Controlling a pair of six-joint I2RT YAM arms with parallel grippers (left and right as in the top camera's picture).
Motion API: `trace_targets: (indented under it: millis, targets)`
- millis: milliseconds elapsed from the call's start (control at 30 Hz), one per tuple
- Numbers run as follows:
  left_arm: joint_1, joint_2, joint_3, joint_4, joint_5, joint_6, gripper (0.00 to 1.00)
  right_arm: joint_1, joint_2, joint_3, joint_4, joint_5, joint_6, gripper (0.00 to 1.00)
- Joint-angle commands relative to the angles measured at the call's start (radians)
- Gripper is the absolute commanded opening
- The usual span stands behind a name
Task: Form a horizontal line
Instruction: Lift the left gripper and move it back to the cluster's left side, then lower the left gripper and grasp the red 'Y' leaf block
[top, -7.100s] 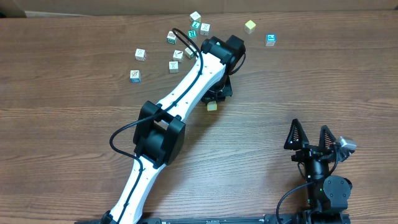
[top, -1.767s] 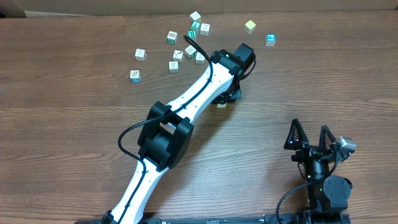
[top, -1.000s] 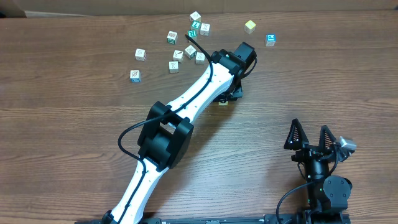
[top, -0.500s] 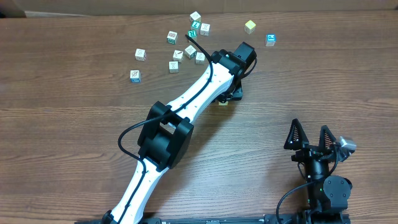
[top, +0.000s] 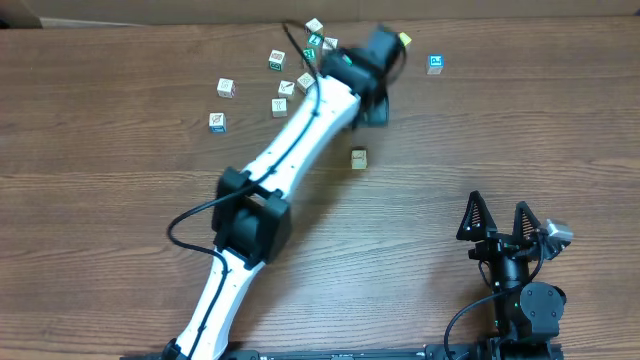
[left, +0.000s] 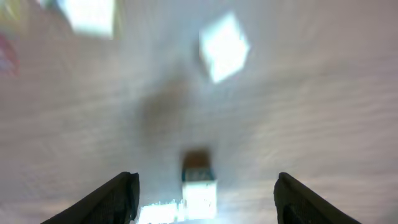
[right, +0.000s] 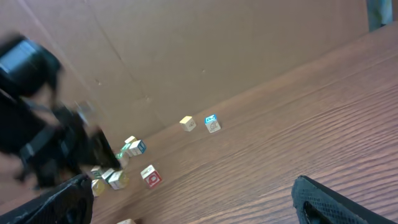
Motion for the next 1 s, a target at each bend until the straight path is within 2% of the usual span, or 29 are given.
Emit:
trace_targets:
  millis: [0,167,300,367,433,533,733,867,967]
  targets:
    - [0.097,-0.022,0.149,0.002,-0.005,0.054,0.67,-0.005,-0.006,-0.010,0.005,0.006,-0.007,1.00]
    - [0.182,-0.021,0.151,-0.020,-0.011,0.056,0.66,-0.005,-0.006,-0.010,0.005,0.006,-0.006,1.00]
    - [0.254,-0.021,0.151,-0.046,-0.047,0.118,0.68,-0.005,-0.006,-0.010,0.005,0.006,-0.007,1.00]
    - [0.293,-0.021,0.151,-0.073,-0.070,0.137,0.71,-0.005,-0.006,-0.010,0.005,0.006,-0.006,1.00]
    - [0.343,-0.021,0.151,-0.129,-0.069,0.144,0.80,-0.005,-0.006,-0.010,0.005,0.006,-0.007,1.00]
    - [0.410,-0.021,0.146,-0.208,-0.069,0.161,0.83,-0.005,-0.006,-0.010,0.005,0.006,-0.007,1.00]
    - [0.518,-0.021,0.129,-0.265,-0.069,0.280,0.79,-0.005,-0.006,-0.010,0.005,0.006,-0.006,1.00]
    - [0.560,-0.019,0.108,-0.272,-0.069,0.294,0.74,-0.005,-0.006,-0.010,0.005,0.006,-0.007,1.00]
    - [0.575,-0.019,0.041,-0.240,-0.067,0.294,0.65,-0.005,-0.006,-0.010,0.005,0.006,-0.006,1.00]
